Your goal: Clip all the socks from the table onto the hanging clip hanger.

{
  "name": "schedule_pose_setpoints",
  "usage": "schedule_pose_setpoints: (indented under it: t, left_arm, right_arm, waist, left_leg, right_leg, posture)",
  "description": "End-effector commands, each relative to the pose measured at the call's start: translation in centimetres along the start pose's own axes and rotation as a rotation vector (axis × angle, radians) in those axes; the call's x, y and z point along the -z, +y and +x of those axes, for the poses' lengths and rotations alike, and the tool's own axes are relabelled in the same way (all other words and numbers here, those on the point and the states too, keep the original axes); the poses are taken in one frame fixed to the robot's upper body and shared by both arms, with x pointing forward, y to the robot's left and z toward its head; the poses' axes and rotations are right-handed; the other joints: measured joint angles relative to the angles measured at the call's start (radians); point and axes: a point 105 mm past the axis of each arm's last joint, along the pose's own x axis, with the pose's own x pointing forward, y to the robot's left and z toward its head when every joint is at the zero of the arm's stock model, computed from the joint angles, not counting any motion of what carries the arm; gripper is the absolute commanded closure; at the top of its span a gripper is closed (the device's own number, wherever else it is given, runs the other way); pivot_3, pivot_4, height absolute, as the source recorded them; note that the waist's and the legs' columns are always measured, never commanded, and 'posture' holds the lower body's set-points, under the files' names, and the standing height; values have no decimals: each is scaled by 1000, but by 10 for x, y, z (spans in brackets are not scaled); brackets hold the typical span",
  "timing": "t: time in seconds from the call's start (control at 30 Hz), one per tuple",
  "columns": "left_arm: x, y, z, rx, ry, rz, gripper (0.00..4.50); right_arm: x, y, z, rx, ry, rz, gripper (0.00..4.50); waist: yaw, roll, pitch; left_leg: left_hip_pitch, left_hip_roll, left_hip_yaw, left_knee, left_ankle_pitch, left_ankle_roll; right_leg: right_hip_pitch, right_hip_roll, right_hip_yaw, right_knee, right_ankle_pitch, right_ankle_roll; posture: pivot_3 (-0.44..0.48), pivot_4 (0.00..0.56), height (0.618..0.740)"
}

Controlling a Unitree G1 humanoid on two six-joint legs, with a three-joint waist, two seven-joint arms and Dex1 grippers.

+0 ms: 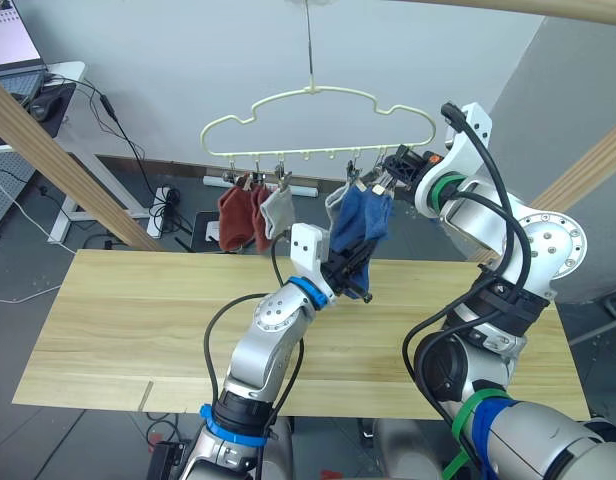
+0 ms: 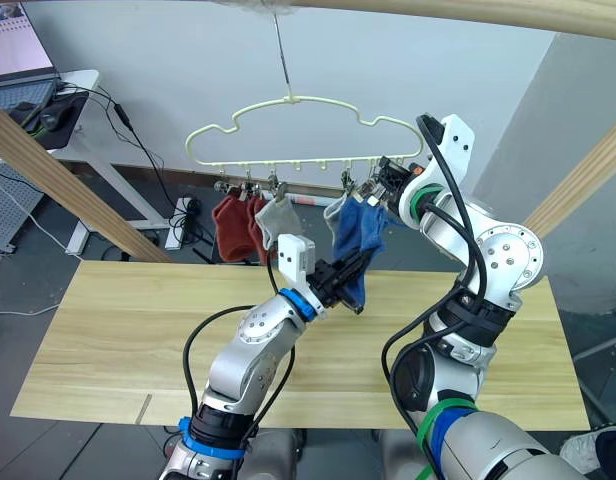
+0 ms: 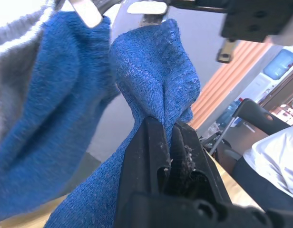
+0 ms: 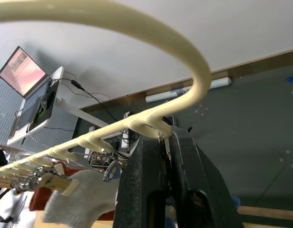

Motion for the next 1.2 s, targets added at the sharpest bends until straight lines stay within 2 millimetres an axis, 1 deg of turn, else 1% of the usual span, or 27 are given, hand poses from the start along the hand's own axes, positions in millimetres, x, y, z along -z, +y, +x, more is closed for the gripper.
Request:
schedule_pose_setpoints:
  t: [0.03,0.13,0.27,0.47,0.53,0.93,1.07,1.1,1.2]
  left_arm:
    - [-11,0,2,14,-51,32,4482]
    - [-17,3,5,11,-71,45,4482]
    - [-19,2,7,20,-81,50,4482]
    - [-20,-14,6,93,-85,73,4482]
    - [-21,-16,6,100,-87,78,4482]
    - [-26,-12,11,66,-109,91,4482]
    - [-25,-14,12,73,-105,98,4500]
    - [-24,-14,13,72,-96,102,4500]
    - [-20,-14,14,74,-71,128,4500]
  right_arm:
    - [-8,1,-6,9,-38,12,4500]
    - [-7,1,-6,8,-30,9,4500]
    - [-5,0,-6,11,-23,4,4500]
    - [-5,-2,-5,22,-27,6,4500]
    - [-5,-2,-5,20,-28,6,4500]
    - [-4,-4,-6,17,-24,3,4500]
    - [-7,0,-7,-37,-38,15,3300]
    - [-11,4,-9,-75,-66,18,2872]
    - [-28,13,-18,-191,-167,64,1950]
  waist:
    - [0,0,0]
    - [1,0,0]
    - [0,0,0]
    - [0,0,0]
    - [0,0,0]
    - [0,0,0]
    - [-1,0,0]
    - [-2,0,0]
    - [-5,0,0]
  left_leg:
    - [0,0,0,0,0,0]
    - [0,0,0,0,0,0]
    - [0,0,0,0,0,0]
    - [0,0,0,0,0,0]
    - [0,0,0,0,0,0]
    - [0,0,0,0,0,0]
    - [0,0,0,0,0,0]
    - [0,0,0,0,0,0]
    - [0,0,0,0,0,0]
  right_leg:
    - [0,0,0,0,0,0]
    - [0,0,0,0,0,0]
    - [0,0,0,0,0,0]
    - [0,0,0,0,0,0]
    - [0,0,0,0,0,0]
    - [0,0,0,0,0,0]
    - [0,0,0,0,0,0]
    - [0,0,0,0,0,0]
    - [0,0,0,0,0,0]
  posture:
    - [-34,298,740]
    - [-32,300,740]
    - [-30,299,740]
    - [-31,297,740]
    - [-31,297,740]
    - [-31,297,740]
    - [-33,297,740]
    - [-33,297,740]
    - [-33,297,740]
